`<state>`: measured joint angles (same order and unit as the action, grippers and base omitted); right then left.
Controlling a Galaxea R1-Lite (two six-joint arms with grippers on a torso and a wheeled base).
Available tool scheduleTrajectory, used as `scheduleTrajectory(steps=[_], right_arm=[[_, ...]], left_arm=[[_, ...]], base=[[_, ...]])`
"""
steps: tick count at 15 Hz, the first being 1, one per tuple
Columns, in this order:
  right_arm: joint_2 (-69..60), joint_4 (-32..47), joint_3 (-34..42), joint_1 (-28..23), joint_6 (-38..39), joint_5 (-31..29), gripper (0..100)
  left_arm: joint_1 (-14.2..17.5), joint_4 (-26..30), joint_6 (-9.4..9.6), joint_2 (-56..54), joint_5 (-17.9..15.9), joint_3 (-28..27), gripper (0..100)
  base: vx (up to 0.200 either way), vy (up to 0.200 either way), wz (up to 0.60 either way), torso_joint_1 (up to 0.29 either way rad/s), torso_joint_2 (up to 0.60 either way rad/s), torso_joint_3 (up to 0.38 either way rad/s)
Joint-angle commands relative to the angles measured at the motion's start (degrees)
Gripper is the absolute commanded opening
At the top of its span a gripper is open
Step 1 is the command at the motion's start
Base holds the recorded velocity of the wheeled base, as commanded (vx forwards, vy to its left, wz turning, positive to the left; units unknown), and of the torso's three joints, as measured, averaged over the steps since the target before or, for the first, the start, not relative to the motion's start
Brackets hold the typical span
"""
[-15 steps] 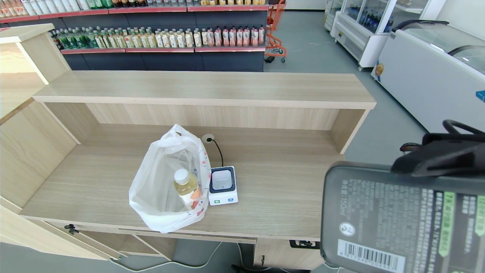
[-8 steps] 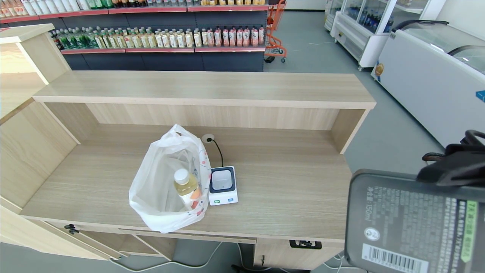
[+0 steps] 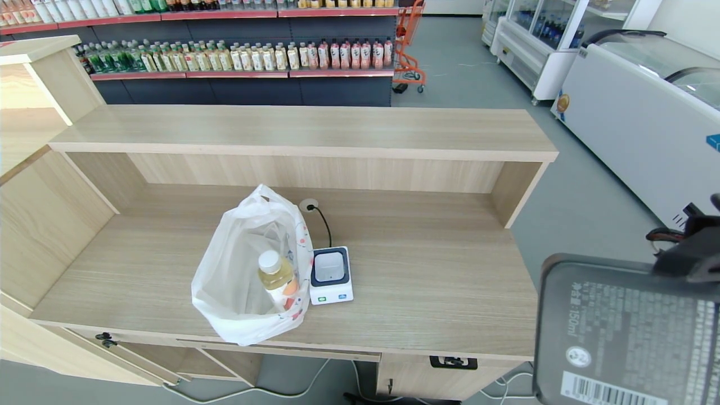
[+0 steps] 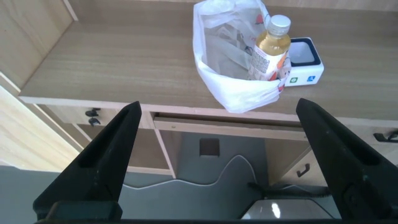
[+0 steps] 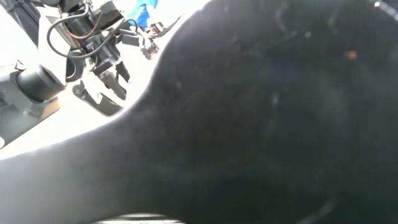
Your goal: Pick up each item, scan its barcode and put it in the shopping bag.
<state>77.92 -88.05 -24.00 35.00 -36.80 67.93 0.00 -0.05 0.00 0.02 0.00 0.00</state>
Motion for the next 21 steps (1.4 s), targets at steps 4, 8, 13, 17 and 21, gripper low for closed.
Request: scheduleTrajectory(steps=[4,8,13,17,21], right_arm=[[-0.31,-0.01,-0.08,0.07,-0.02,0.01,0],[-0.23,-0.01,-0.34,-0.11,-0.02,-0.25,0],[-1.63,22.40,-3.42,-17.25,3.58,-43.14,0],[-1.02,50.35,-11.59,-18.92,21.25,-73.02,0],[1.36,63.18,-14.32,-19.09,31.27,-73.90,0]], left_arm=[[0.00,-0.04,0.00,0.06,0.00,0.00,100],[0.00,-0.04,0.00,0.06,0.00,0.00,100],[0.00,-0.04,0.00,0.06,0.00,0.00,100],[0.00,-0.04,0.00,0.06,0.00,0.00,100],[0.00,-0.04,0.00,0.06,0.00,0.00,100]], base=[[0.000,0.000,0.00,0.000,0.00,0.000],[0.000,0.000,0.00,0.000,0.00,0.000],[0.000,0.000,0.00,0.000,0.00,0.000],[0.000,0.000,0.00,0.000,0.00,0.000],[0.000,0.000,0.00,0.000,0.00,0.000]])
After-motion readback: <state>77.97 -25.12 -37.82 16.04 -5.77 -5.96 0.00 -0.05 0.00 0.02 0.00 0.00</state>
